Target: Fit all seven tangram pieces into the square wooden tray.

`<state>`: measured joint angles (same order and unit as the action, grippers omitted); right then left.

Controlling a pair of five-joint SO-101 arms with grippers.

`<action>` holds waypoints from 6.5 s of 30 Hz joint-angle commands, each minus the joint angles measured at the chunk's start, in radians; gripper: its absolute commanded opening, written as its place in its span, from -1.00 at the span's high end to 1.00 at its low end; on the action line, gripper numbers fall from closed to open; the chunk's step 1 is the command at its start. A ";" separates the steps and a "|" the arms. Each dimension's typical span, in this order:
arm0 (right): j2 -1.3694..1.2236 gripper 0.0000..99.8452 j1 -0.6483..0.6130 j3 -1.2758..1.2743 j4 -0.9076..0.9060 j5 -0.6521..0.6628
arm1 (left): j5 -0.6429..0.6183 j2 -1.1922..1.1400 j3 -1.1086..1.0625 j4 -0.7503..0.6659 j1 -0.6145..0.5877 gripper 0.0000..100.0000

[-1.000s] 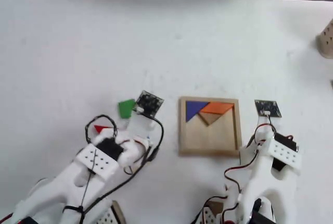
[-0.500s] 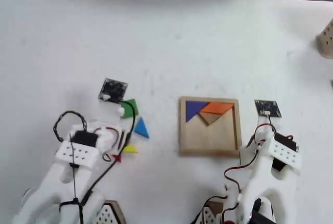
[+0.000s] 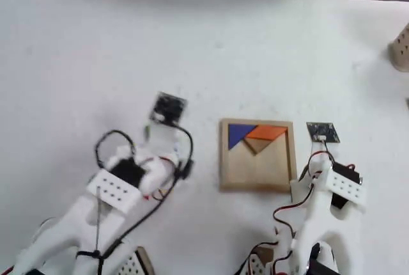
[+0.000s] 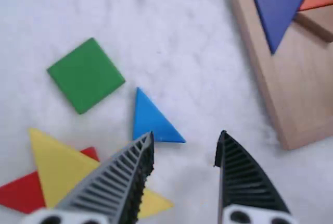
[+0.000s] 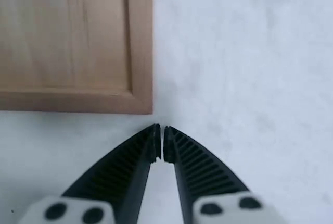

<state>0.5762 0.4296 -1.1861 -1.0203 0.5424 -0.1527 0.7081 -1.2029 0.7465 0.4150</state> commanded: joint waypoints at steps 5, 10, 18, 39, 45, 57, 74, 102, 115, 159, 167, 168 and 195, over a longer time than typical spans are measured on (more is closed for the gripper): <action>0.033 0.96 -0.008 0.003 0.010 0.011 | -0.074 0.008 -0.012 -0.081 -0.088 0.58; 0.033 0.96 -0.012 0.003 0.010 0.011 | -0.124 0.008 -0.023 -0.091 -0.097 0.45; 0.030 0.96 -0.013 0.003 0.010 0.011 | -0.144 -0.074 -0.009 -0.095 -0.099 0.42; 0.030 0.96 -0.015 0.003 0.012 0.011 | -0.144 -0.453 0.204 -0.044 -0.065 0.51; 0.031 0.96 -0.015 0.003 0.012 0.011 | -0.143 -0.455 0.206 -0.054 -0.025 0.61; 0.031 0.96 -0.016 0.003 0.012 0.011 | -0.140 -0.453 0.206 -0.080 -0.018 0.56; 0.030 0.96 -0.016 0.003 0.012 0.011 | -0.137 -0.453 0.206 -0.081 -0.018 0.56; 0.028 0.96 -0.038 0.003 0.012 0.011 | 0.068 -0.355 0.196 -0.089 0.056 0.75; 0.030 0.96 -0.036 0.003 0.013 0.011 | 0.186 -0.209 0.207 -0.109 0.114 0.74; 0.028 0.96 -0.038 0.003 0.025 0.011 | 0.301 -0.558 0.427 -0.279 0.515 0.78; 0.028 0.96 -0.038 0.003 0.025 0.011 | 0.158 -0.723 0.514 -0.330 0.498 0.96; 0.028 0.96 -0.038 0.003 0.025 0.011 | 0.146 -0.753 0.537 -0.327 0.483 0.95; 0.028 0.96 -0.041 0.003 0.025 0.011 | 0.098 -0.865 0.753 -0.075 0.303 0.95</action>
<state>0.5777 0.3989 -1.1891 -1.0035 0.5424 -0.0422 -0.1619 -0.5017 0.7342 0.7664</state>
